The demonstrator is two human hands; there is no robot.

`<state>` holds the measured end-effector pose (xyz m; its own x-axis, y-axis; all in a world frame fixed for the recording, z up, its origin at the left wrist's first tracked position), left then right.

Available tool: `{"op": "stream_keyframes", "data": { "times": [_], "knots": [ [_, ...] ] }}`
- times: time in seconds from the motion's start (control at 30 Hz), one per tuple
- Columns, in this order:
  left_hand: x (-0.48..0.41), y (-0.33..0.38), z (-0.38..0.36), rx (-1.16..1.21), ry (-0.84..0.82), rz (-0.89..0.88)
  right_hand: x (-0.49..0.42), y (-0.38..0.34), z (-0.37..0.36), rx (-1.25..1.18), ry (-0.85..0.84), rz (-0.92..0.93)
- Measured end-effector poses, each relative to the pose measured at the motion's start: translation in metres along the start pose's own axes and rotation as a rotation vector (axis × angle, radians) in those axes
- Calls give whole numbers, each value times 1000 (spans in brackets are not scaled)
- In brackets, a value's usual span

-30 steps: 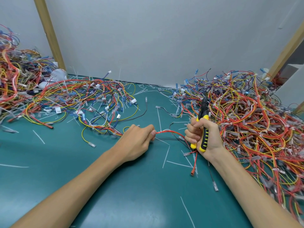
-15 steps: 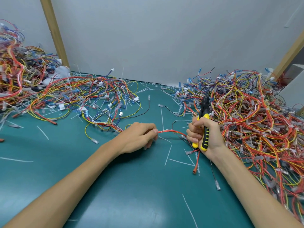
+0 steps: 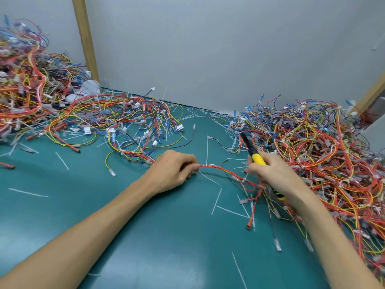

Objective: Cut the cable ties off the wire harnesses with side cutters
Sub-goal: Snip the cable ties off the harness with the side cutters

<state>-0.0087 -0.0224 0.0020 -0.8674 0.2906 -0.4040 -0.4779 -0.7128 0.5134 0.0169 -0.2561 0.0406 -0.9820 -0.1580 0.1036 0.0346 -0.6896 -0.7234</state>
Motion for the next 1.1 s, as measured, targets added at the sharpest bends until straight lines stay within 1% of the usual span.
{"op": "stream_keyframes", "data": {
  "times": [0.07,0.1,0.13,0.23,0.37,0.63,0.8,1.1],
  "knots": [
    [0,1,0,-19,9,-11,6,-8,10,576,273,122],
    [0,2,0,-36,17,-25,10,-14,8,747,350,179],
    [1,4,1,-55,27,-44,12,-16,2,838,371,218],
    [1,11,2,-125,56,-130,12,-16,-11,860,341,265],
    [2,14,3,-218,100,-179,16,-21,-20,888,376,352],
    [2,18,2,-319,106,-237,19,-25,-26,940,356,322],
    [1,22,3,-412,124,-273,19,-25,-31,927,374,293],
    [1,25,3,-461,105,-264,22,-30,-32,904,392,303]
  ]
}}
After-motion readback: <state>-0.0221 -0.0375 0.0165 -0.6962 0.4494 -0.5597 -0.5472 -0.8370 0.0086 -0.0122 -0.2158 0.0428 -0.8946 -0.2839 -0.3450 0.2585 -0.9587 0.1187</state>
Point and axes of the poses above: each hand's wrist, its own x-axis away from the middle knuckle, its own z-axis out of the back of the hand, y = z × x, the point moved 6 cm from there along -x, towards the middle knuckle, and after that the axes turned 4 degrees about -z, right-handed, at the moved point
